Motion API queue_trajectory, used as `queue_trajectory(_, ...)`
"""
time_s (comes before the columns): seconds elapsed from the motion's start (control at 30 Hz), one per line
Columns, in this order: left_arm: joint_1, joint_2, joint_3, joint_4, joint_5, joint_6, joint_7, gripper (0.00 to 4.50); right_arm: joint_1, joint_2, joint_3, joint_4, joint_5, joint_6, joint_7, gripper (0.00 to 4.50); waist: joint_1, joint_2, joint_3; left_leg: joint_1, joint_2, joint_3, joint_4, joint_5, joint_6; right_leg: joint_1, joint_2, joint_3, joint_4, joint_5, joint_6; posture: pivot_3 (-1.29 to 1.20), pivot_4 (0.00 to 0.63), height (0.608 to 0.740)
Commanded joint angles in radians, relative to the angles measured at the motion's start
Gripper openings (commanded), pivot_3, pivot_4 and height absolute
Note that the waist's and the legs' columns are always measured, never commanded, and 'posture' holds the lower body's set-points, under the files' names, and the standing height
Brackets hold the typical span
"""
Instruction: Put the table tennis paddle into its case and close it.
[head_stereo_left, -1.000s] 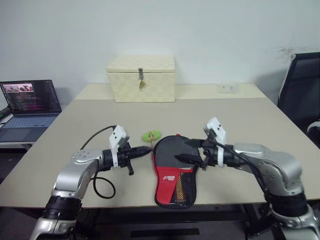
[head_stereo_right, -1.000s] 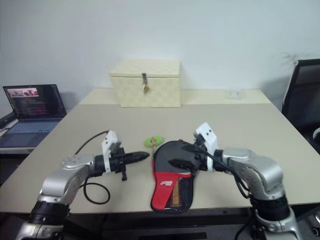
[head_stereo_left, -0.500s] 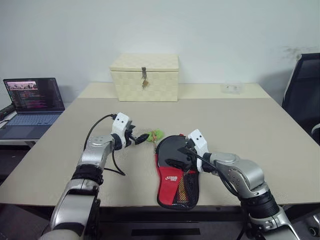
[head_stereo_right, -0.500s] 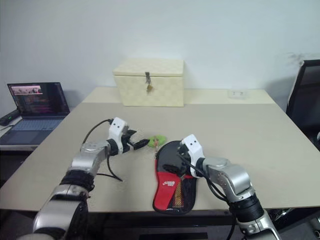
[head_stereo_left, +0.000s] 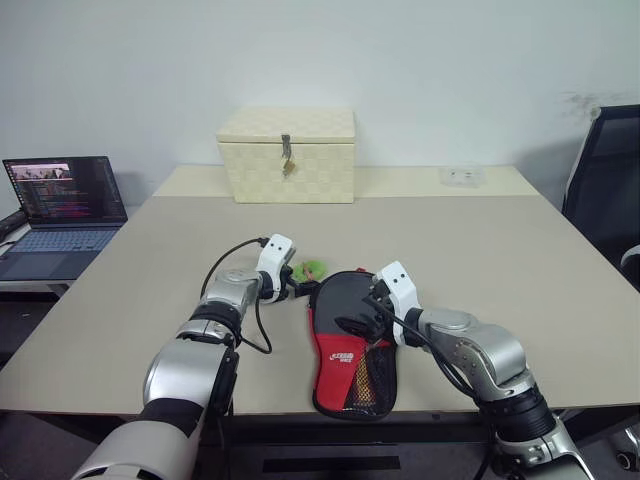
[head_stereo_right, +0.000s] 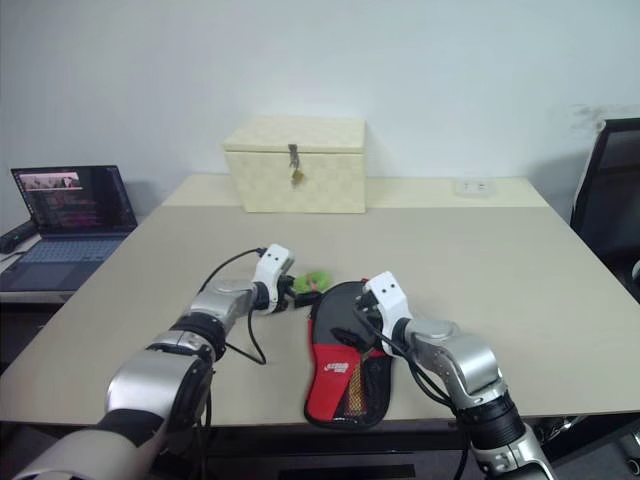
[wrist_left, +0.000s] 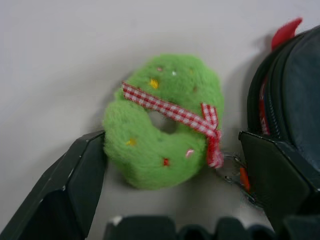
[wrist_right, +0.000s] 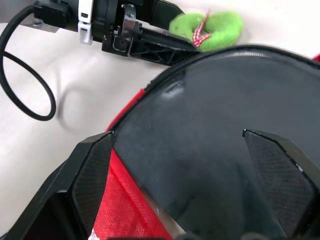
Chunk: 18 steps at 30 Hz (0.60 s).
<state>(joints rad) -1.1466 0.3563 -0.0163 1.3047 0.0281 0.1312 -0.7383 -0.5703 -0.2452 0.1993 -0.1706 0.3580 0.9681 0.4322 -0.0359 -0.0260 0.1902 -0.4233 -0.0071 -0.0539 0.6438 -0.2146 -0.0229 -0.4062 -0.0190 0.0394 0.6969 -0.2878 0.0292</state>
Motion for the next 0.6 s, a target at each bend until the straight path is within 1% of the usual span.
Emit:
queue_trajectory(0.03,-0.008,0.0,-0.004,0.01,0.028,-0.01,0.008,4.09,-0.005,0.011,0.012,-0.044,-0.012,-0.032,-0.002,4.5,0.0,0.0,0.0,0.0,0.0,0.0,0.0,0.0,0.0,0.0,0.0,0.0,0.0,0.0,0.0,0.0,0.15,0.74)
queue_trajectory(0.07,-0.006,0.0,0.0,0.01,0.03,-0.011,0.013,3.9,-0.007,0.021,0.015,-0.044,-0.013,-0.039,-0.001,4.5,0.0,0.0,0.0,0.0,0.0,0.0,0.0,0.0,0.0,0.0,0.0,0.0,0.0,0.0,0.0,0.0,0.15,0.74)
queue_trajectory(0.1,-0.003,0.0,0.003,0.009,0.031,-0.011,0.015,3.6,-0.01,0.035,0.017,-0.042,-0.011,-0.042,0.001,4.5,0.0,0.0,0.0,0.0,0.0,0.0,0.0,0.0,0.0,0.0,0.0,0.0,0.0,0.0,0.0,0.0,0.15,0.74)
queue_trajectory(0.23,0.005,0.003,0.007,0.008,0.036,-0.012,0.026,2.21,-0.024,0.072,0.038,-0.01,-0.019,-0.049,0.011,4.5,-0.006,0.0,0.0,0.001,0.0,0.0,0.0,0.0,0.0,0.0,0.0,0.0,0.001,0.0,0.0,0.0,0.15,0.74)
queue_trajectory(0.33,0.004,0.004,0.01,0.009,0.04,-0.015,0.054,1.2,-0.032,0.074,0.095,0.073,-0.051,-0.051,0.034,4.5,-0.01,0.0,0.0,0.001,0.0,0.0,0.001,0.0,0.0,0.001,0.0,0.0,0.001,0.0,0.0,0.0,0.15,0.74)
queue_trajectory(0.43,-0.007,-0.002,0.012,0.013,0.05,-0.026,0.105,0.19,-0.045,0.074,0.113,0.17,-0.092,-0.07,0.024,4.5,-0.013,0.0,0.0,0.002,0.0,0.0,0.001,0.0,0.0,0.001,0.0,0.0,0.001,0.0,0.0,0.0,0.15,0.74)
queue_trajectory(0.47,-0.014,-0.006,0.013,0.015,0.054,-0.031,0.133,0.01,-0.049,0.07,0.118,0.198,-0.105,-0.079,0.025,4.5,-0.013,0.0,0.0,0.004,0.0,0.0,0.0,0.0,0.0,0.002,0.0,0.001,0.002,0.0,0.0,0.0,0.15,0.74)
queue_trajectory(0.6,-0.047,-0.028,-0.002,0.026,0.088,-0.06,0.227,0.01,-0.058,0.056,0.13,0.251,-0.132,-0.091,0.036,4.5,-0.013,-0.001,-0.001,0.006,0.0,0.0,0.001,0.0,0.0,0.004,0.0,0.0,0.002,0.001,0.001,0.0,0.15,0.74)
